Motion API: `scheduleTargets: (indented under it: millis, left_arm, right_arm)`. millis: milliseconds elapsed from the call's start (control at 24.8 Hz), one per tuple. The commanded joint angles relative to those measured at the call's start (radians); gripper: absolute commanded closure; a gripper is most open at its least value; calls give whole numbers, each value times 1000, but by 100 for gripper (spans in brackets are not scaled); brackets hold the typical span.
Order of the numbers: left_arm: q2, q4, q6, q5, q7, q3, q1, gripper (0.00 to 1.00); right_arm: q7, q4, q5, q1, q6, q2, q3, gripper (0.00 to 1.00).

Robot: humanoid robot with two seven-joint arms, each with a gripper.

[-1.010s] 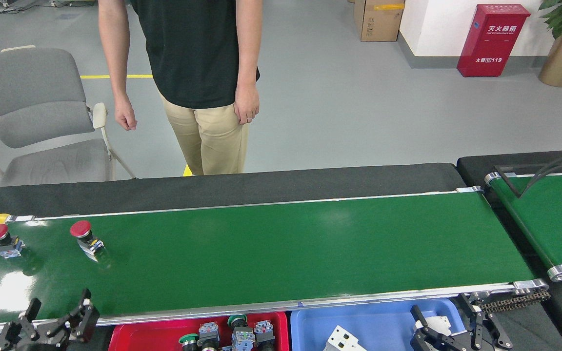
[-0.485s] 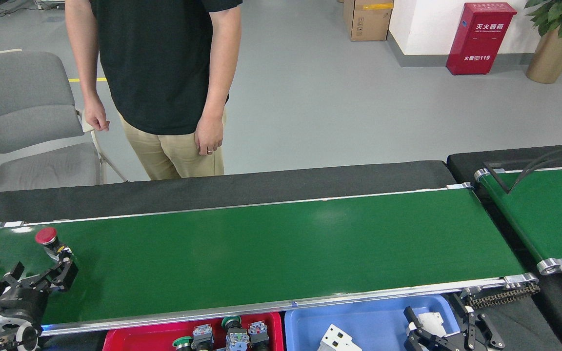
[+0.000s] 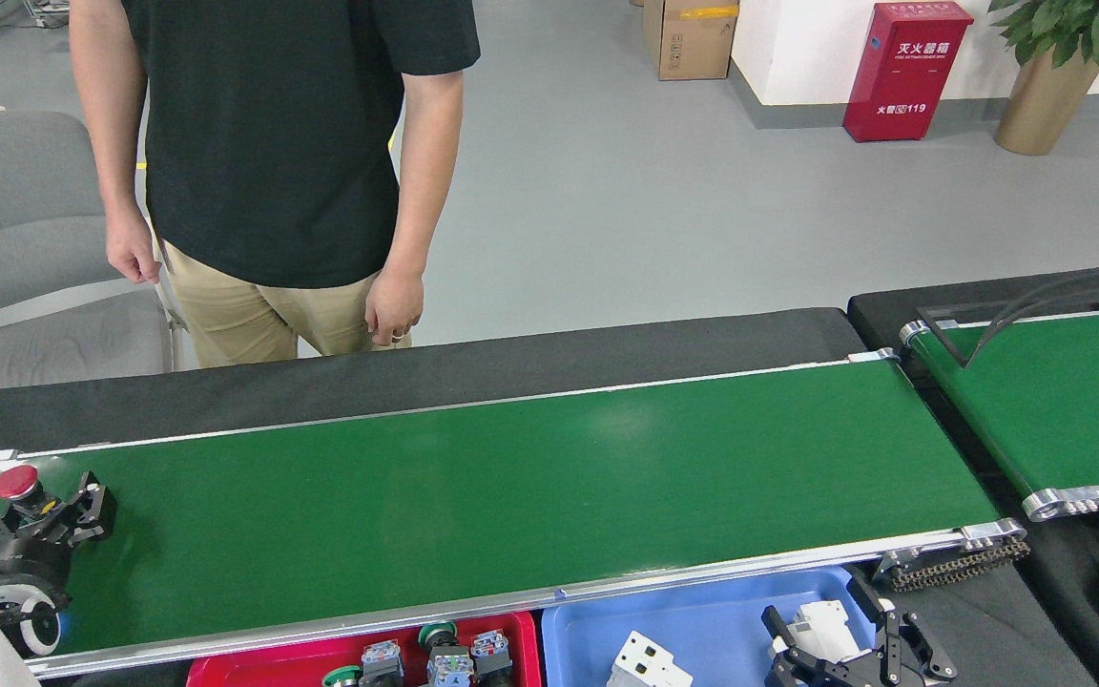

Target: Pick switch part from conveyor to tray

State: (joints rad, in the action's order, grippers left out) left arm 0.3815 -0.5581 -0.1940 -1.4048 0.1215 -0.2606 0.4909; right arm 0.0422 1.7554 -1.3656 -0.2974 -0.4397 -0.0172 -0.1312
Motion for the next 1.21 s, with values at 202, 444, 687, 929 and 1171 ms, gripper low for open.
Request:
scheduleTargets:
  millis: [202,444,687,929,1171]
  left_arm:
    - [-59,-166,-50,-2,30,24,-45,88]
    - [-158,-850,-312,9,-83,93,-417,80]
    - [-352,-1128,-383,-2,-207,201,-626,0]
    - [-352,-1120,-383,0,-207,100,-620,0]
    - [-343,-1119,-271,-2,-207,-80,-623,0]
  right_arm:
    - [2,15,5,9,10,-6,-19,0]
    - [5,15,5,12,10,-1,-27,1]
    - [2,15,5,29,10,-15,-31,1]
    - [2,15,5,29,10,-15,-31,1]
    - [2,15,5,20,10,-10,-42,1]
